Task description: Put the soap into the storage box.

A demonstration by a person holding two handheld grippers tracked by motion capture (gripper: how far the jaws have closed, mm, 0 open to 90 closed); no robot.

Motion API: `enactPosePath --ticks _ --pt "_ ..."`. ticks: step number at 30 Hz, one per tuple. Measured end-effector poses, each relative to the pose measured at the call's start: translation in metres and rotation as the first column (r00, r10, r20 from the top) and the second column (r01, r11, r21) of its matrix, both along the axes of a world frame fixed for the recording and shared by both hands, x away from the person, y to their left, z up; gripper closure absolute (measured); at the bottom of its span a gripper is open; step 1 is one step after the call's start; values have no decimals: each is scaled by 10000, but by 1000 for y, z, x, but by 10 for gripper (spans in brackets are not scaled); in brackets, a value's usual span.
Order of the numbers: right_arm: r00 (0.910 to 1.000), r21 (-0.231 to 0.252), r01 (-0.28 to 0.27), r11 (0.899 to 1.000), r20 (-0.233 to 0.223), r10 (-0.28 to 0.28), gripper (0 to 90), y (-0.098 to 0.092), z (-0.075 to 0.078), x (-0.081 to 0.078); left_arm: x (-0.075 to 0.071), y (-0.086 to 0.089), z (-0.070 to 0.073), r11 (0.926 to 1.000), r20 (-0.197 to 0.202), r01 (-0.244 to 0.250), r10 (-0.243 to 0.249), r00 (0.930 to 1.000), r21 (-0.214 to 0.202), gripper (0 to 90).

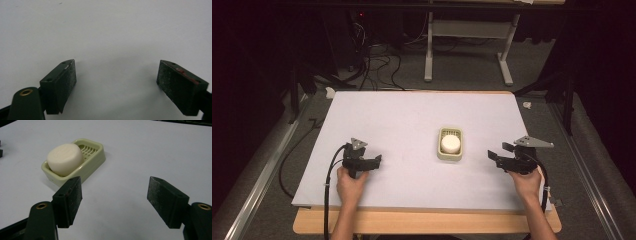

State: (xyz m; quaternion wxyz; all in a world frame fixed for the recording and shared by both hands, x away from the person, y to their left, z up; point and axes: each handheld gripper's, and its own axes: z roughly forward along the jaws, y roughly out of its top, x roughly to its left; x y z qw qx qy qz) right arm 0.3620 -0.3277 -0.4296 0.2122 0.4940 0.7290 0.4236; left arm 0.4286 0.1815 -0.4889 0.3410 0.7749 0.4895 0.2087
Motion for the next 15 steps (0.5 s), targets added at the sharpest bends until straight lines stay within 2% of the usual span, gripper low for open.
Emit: enactPosePath --ticks 15 --pt "9997 311 96 9995 -214 -89 299 -6 -14 -8 0 0 0 10000 -7 2 -2 10000 16 164"
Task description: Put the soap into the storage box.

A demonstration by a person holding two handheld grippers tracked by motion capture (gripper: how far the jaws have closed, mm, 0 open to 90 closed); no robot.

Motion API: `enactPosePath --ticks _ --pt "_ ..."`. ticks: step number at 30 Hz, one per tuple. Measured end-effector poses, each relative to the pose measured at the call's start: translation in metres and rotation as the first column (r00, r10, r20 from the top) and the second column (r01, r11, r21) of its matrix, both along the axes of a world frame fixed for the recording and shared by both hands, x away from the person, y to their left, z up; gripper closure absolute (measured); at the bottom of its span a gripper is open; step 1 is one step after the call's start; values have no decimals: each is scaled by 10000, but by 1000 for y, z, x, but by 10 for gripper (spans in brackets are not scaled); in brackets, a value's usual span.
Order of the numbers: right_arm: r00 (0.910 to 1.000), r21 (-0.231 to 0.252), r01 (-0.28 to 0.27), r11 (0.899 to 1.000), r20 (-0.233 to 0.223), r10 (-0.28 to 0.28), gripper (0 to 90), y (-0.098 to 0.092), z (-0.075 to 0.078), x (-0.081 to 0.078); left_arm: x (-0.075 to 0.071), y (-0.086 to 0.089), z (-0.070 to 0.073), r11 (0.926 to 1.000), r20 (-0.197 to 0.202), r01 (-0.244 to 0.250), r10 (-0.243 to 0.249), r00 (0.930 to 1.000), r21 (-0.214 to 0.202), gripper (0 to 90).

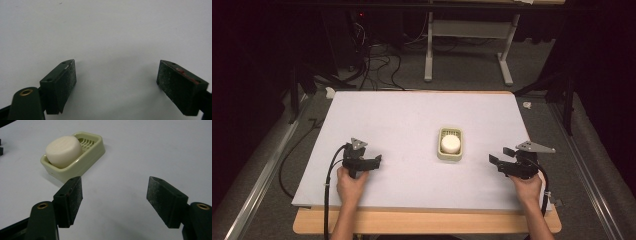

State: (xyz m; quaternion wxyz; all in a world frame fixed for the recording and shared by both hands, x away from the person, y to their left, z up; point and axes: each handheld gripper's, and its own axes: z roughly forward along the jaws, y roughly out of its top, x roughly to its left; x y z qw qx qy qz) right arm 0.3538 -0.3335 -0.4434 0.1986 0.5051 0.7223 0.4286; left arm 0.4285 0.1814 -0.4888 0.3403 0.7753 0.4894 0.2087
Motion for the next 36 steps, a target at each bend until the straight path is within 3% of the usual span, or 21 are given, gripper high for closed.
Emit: enactPosePath --ticks 21,36 --pt "9993 -66 17 10000 -379 -20 302 0 -18 -8 0 0 0 10000 38 -15 15 10000 18 165" --pt "9973 -828 92 9965 -712 -151 299 5 -30 -10 0 0 0 10000 41 -13 13 10000 19 165"
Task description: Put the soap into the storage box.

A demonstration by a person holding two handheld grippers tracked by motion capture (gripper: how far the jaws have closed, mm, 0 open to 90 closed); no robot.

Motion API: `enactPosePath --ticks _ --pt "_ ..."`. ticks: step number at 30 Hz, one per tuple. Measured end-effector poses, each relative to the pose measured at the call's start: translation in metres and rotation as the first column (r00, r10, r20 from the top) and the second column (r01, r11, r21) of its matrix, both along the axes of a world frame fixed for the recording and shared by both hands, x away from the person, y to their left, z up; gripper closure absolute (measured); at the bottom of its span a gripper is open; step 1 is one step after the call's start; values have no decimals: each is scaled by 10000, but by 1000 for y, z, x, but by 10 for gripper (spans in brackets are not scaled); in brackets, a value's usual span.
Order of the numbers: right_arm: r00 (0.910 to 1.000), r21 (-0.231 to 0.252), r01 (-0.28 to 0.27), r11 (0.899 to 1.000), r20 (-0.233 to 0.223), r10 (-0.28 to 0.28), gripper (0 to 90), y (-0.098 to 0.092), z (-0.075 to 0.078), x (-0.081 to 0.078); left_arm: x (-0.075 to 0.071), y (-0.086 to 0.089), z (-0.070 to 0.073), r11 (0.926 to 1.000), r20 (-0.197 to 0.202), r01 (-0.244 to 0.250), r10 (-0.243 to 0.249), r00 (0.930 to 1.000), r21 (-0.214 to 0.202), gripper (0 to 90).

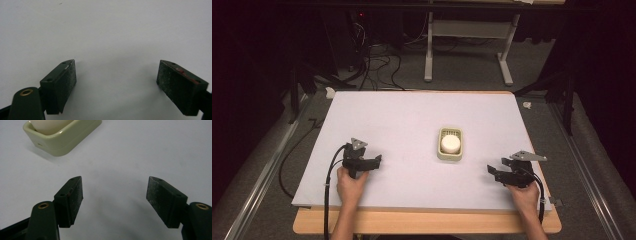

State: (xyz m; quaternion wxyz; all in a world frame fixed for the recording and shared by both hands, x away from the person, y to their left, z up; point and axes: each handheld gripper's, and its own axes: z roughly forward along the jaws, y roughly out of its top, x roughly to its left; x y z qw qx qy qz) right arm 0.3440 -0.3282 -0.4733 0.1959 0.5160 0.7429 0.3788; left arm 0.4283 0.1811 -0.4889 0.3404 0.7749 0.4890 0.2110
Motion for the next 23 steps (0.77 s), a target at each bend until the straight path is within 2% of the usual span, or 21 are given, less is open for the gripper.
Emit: enactPosePath --ticks 12,16,23 --pt "9996 -783 90 9969 -268 -111 289 8 -6 2 0 0 0 10000 -12 10 -10 10000 4 165" --pt "9995 -1389 0 9903 -302 -42 271 14 -8 3 0 0 0 10000 10 4 -4 10000 7 166" --pt "9995 -1347 -45 9909 -311 3 262 14 -8 3 0 0 0 10000 -11 12 -12 10000 4 166"
